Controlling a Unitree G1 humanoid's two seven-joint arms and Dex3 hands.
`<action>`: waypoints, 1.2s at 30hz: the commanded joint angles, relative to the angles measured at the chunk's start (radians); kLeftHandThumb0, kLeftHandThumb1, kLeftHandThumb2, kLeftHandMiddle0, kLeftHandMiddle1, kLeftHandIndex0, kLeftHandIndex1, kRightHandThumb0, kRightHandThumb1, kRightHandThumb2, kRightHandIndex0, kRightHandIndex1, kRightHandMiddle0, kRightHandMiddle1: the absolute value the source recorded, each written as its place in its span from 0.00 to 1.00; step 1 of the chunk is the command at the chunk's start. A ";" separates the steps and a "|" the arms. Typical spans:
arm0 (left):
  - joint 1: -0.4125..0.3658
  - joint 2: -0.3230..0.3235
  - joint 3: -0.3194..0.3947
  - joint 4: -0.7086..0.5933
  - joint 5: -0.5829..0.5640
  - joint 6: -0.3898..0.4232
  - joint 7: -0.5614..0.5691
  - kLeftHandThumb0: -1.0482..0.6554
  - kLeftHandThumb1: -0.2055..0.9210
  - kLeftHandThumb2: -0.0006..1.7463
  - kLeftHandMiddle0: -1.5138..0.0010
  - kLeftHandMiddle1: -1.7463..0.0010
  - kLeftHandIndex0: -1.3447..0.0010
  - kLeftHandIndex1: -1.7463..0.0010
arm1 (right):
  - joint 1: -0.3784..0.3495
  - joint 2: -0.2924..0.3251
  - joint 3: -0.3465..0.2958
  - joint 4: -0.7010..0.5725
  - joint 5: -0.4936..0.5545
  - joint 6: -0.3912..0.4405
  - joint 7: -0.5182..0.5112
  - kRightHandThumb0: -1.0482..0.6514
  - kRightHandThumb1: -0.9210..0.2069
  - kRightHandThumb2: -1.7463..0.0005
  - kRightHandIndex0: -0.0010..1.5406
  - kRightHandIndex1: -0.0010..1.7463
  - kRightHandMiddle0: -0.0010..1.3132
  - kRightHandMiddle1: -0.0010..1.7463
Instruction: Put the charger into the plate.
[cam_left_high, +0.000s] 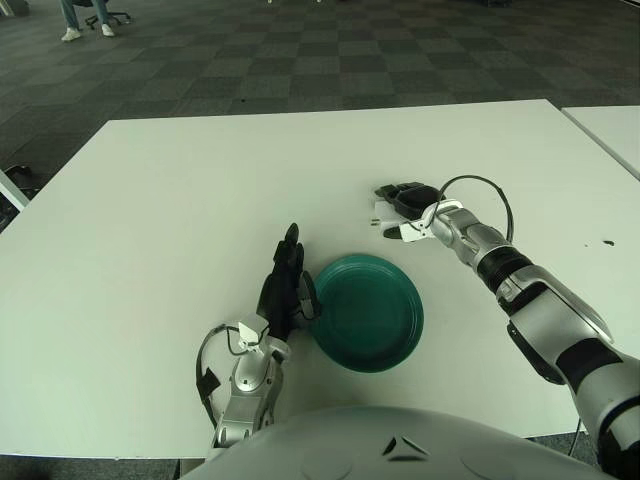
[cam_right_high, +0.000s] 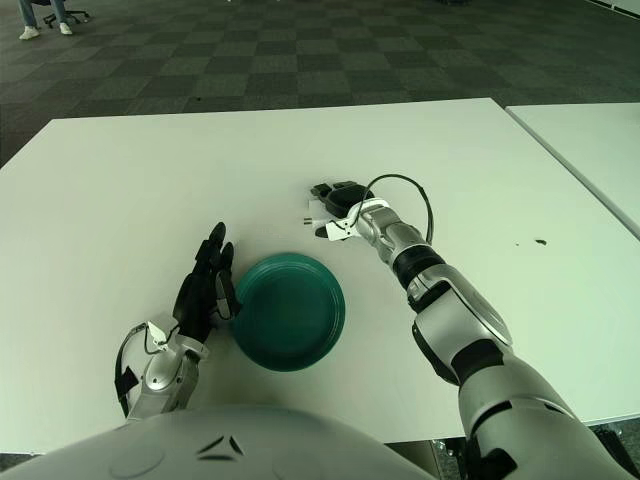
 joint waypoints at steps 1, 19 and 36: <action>0.009 -0.010 -0.003 0.010 0.021 0.020 0.024 0.00 1.00 0.64 0.99 1.00 1.00 0.96 | 0.015 -0.004 0.037 0.058 -0.039 0.001 -0.015 0.03 0.00 0.56 0.15 0.01 0.00 0.27; 0.001 -0.015 0.002 0.012 0.015 0.027 0.049 0.00 1.00 0.61 0.97 1.00 1.00 0.95 | -0.017 0.011 0.131 0.245 -0.101 0.009 -0.311 0.20 0.00 0.63 0.27 0.94 0.10 0.97; -0.013 -0.005 0.005 0.033 0.034 0.000 0.062 0.00 1.00 0.61 0.97 1.00 1.00 0.95 | 0.000 0.007 0.147 0.318 -0.109 0.042 -0.447 0.24 0.00 0.55 0.49 1.00 0.45 1.00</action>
